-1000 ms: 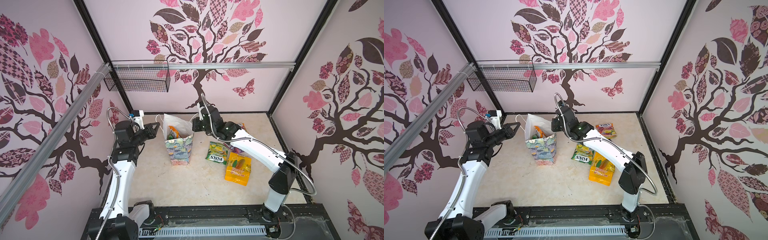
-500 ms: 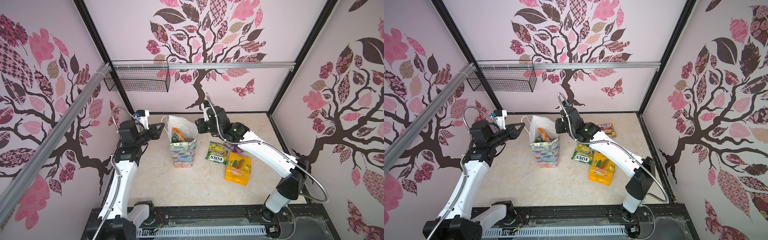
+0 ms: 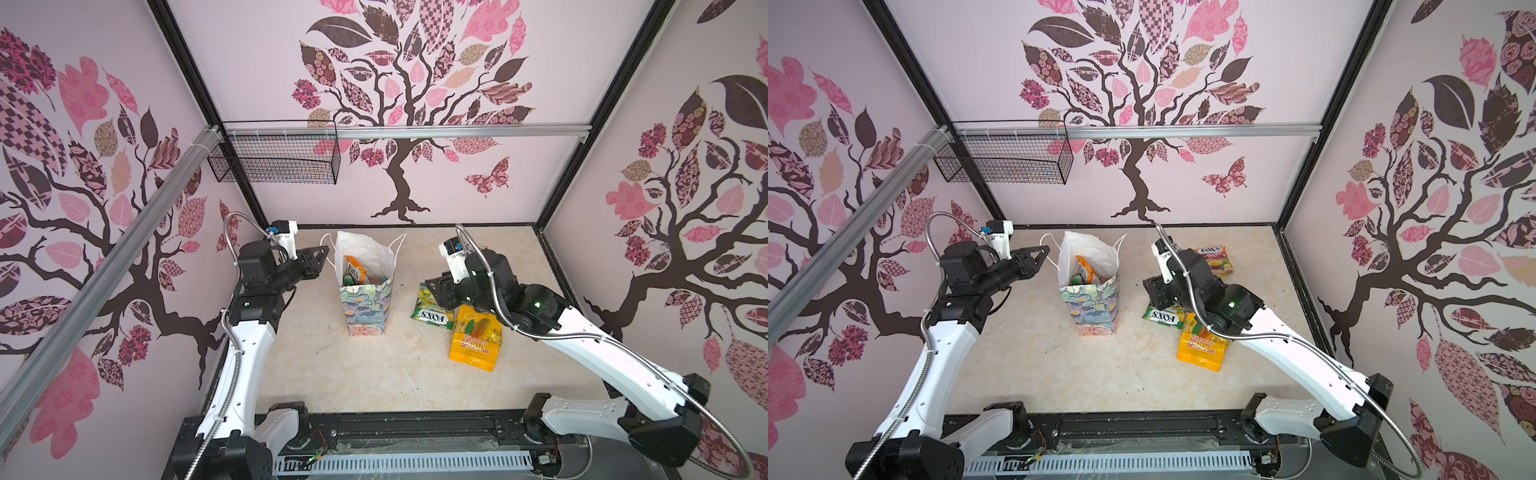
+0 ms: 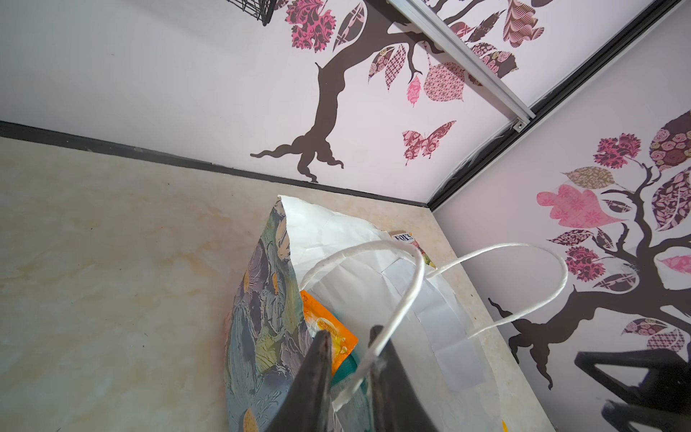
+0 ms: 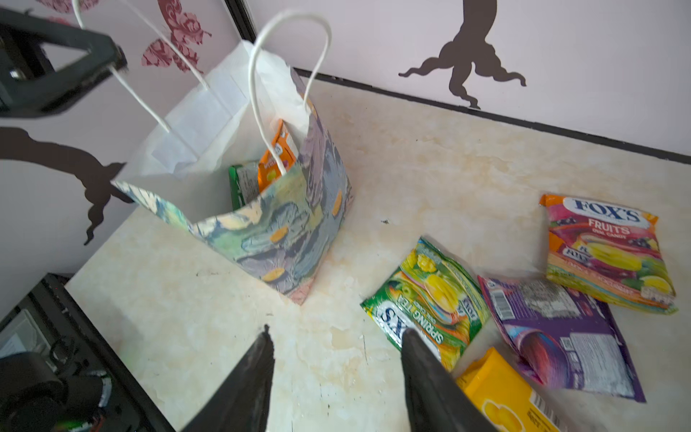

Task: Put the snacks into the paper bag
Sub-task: 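Move the right gripper back toward the remaining snack packets, then lower the right gripper onto the green Fox's Spring Tea packet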

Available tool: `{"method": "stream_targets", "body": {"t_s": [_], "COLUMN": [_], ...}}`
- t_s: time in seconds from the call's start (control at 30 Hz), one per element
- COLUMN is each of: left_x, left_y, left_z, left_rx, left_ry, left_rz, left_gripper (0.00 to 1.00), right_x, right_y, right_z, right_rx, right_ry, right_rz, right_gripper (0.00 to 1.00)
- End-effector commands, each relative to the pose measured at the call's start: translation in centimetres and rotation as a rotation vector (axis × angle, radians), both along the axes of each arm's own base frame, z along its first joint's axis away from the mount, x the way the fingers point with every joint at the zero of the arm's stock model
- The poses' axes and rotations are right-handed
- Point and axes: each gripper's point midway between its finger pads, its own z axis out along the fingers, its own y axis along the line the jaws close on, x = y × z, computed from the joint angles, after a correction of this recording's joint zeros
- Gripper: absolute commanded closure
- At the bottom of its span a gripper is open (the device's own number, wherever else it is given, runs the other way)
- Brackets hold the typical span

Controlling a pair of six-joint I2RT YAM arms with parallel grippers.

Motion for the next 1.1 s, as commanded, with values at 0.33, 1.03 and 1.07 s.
{"method": "stream_targets", "body": {"t_s": [0.33, 1.03, 1.07], "left_x": [-1.1, -1.6, -1.6], "left_y": [-0.4, -0.3, -0.3], "left_z": [-0.1, -1.6, -1.7], "left_rx": [0.042, 0.043, 0.042], "left_ry": [0.010, 0.039, 0.040], "left_rz": [-0.015, -0.009, -0.009], "left_gripper": [0.44, 0.28, 0.28], "right_x": [-4.2, -2.1, -2.0], "right_y": [-2.9, -2.7, -2.6], "right_z": [-10.8, -15.9, -16.1], "right_rx": [-0.273, -0.450, -0.457], "right_ry": [0.160, 0.131, 0.131], "right_rz": [-0.027, -0.083, -0.082], "right_gripper": [0.39, 0.38, 0.38]}}
